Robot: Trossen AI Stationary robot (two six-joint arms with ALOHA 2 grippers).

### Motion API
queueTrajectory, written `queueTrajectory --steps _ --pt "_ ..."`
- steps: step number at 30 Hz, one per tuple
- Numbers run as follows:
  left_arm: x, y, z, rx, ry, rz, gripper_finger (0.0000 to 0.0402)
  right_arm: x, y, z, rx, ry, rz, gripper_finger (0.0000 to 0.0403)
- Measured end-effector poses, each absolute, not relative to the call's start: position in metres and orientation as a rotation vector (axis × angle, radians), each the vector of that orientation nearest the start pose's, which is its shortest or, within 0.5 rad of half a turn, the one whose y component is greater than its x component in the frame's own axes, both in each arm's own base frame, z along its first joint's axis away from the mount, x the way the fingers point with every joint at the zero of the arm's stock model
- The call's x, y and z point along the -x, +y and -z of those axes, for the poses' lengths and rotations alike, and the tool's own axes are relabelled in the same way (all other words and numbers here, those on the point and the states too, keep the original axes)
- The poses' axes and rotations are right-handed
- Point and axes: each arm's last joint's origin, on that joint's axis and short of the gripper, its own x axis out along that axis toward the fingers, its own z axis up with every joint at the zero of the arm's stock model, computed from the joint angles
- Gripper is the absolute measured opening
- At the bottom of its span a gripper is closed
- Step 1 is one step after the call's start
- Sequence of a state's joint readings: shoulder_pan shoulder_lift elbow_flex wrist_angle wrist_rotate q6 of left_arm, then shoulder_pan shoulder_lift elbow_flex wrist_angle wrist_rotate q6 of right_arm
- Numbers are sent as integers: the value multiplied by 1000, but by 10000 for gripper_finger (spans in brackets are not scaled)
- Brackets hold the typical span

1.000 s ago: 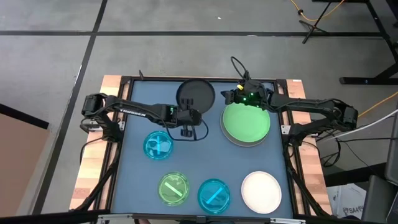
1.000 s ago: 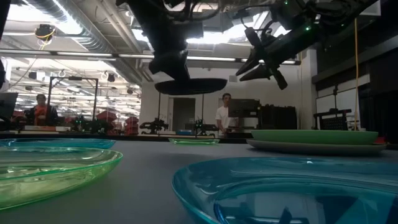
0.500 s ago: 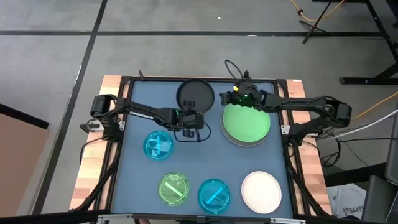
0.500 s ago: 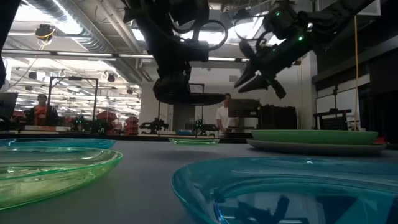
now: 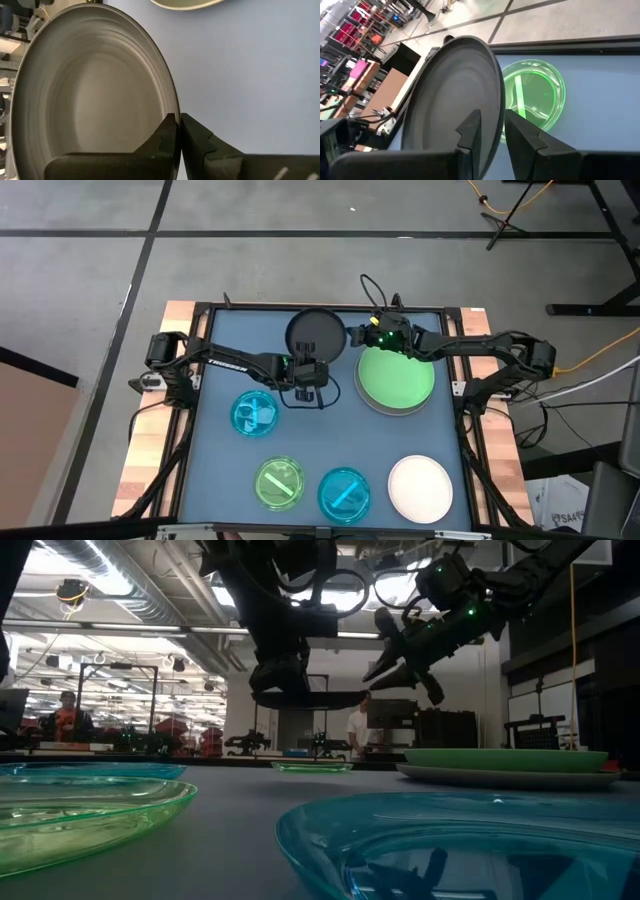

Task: Stack plastic plates
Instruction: Stack the black plate on the large green plate

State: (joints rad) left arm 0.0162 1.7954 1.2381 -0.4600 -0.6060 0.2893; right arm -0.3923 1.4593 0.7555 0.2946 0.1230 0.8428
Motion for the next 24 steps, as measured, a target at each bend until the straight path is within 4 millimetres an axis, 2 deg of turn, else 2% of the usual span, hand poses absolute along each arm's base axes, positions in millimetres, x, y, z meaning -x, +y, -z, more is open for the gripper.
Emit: queueTrajectory --steps 9,24 --pt "-369 22 -206 -538 1036 -410 7 -279 -120 -214 -862 178 675 76" --pt "-372 9 -208 -572 995 -413 7 -278 -119 -210 -867 223 684 76"
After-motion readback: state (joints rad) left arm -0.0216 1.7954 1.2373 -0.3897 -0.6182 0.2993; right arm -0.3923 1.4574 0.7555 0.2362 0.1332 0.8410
